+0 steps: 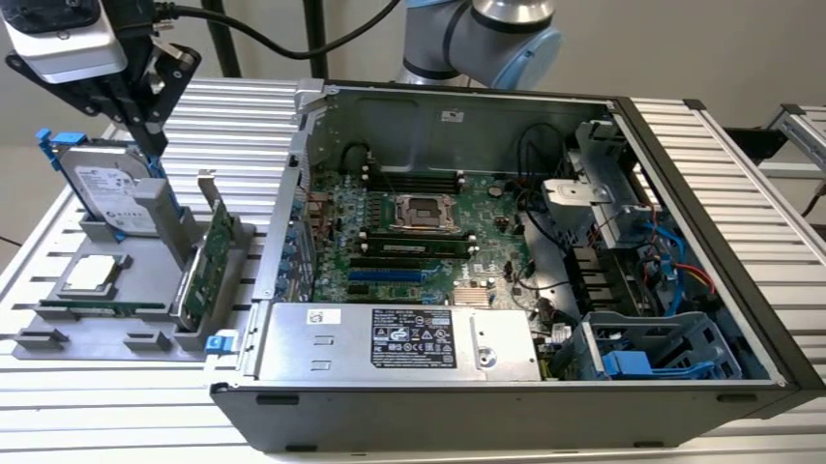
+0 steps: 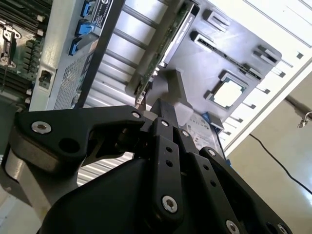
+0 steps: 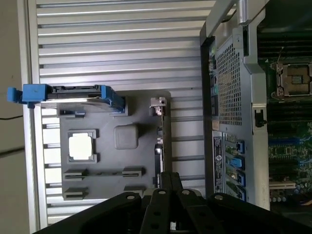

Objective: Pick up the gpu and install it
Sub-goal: 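Reach for the gpu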

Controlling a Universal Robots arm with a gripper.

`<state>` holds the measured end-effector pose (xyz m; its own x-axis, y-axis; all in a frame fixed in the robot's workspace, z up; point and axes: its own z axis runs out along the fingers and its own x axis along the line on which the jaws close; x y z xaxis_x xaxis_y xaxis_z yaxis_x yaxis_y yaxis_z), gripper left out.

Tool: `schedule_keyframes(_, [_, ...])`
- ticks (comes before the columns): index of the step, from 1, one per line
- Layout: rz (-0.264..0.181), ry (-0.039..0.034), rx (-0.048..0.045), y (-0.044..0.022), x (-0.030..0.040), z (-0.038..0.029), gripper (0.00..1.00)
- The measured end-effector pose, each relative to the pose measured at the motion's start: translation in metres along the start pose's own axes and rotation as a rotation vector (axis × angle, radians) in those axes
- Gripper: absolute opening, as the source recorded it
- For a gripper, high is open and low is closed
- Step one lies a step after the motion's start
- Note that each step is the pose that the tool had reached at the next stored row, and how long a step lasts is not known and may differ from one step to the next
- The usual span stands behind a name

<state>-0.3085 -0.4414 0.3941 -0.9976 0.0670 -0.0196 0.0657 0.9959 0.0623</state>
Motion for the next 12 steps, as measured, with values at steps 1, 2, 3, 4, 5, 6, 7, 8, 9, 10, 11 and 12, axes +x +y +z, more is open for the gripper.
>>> schedule_keyframes(1, [0.000, 0.0000, 0.0001, -0.0009, -0.0001, -0.0001, 0.00])
schedule_keyframes(2, [0.000, 0.0001, 0.0001, -0.0017, -0.0001, -0.0002, 0.00])
schedule_keyframes(3, [0.000, 0.0001, 0.0001, -0.0025, -0.0002, -0.0002, 0.00])
schedule_keyframes(4, [0.000, 0.0001, 0.0001, -0.0033, -0.0002, -0.0003, 0.00])
schedule_keyframes(5, [0.000, 0.0001, 0.0001, -0.0042, -0.0003, -0.0003, 0.00])
schedule_keyframes(6, [0.000, 0.0001, 0.0001, -0.0051, -0.0003, -0.0004, 0.00])
schedule_keyframes(7, [0.000, 0.0001, 0.0001, -0.0059, -0.0004, -0.0004, 0.00])
schedule_keyframes(8, [0.000, 0.0001, 0.0001, -0.0068, -0.0005, -0.0005, 0.00])
schedule_keyframes(9, [0.000, 0.0001, 0.0001, -0.0076, -0.0005, -0.0005, 0.00])
schedule_keyframes(10, [0.000, 0.0001, 0.0001, -0.0085, -0.0006, -0.0006, 0.00])
schedule_keyframes(11, [0.000, 0.0001, 0.0001, -0.0095, -0.0007, -0.0006, 0.00])
schedule_keyframes(12, [0.000, 0.0001, 0.0001, -0.0106, -0.0007, -0.0007, 0.00])
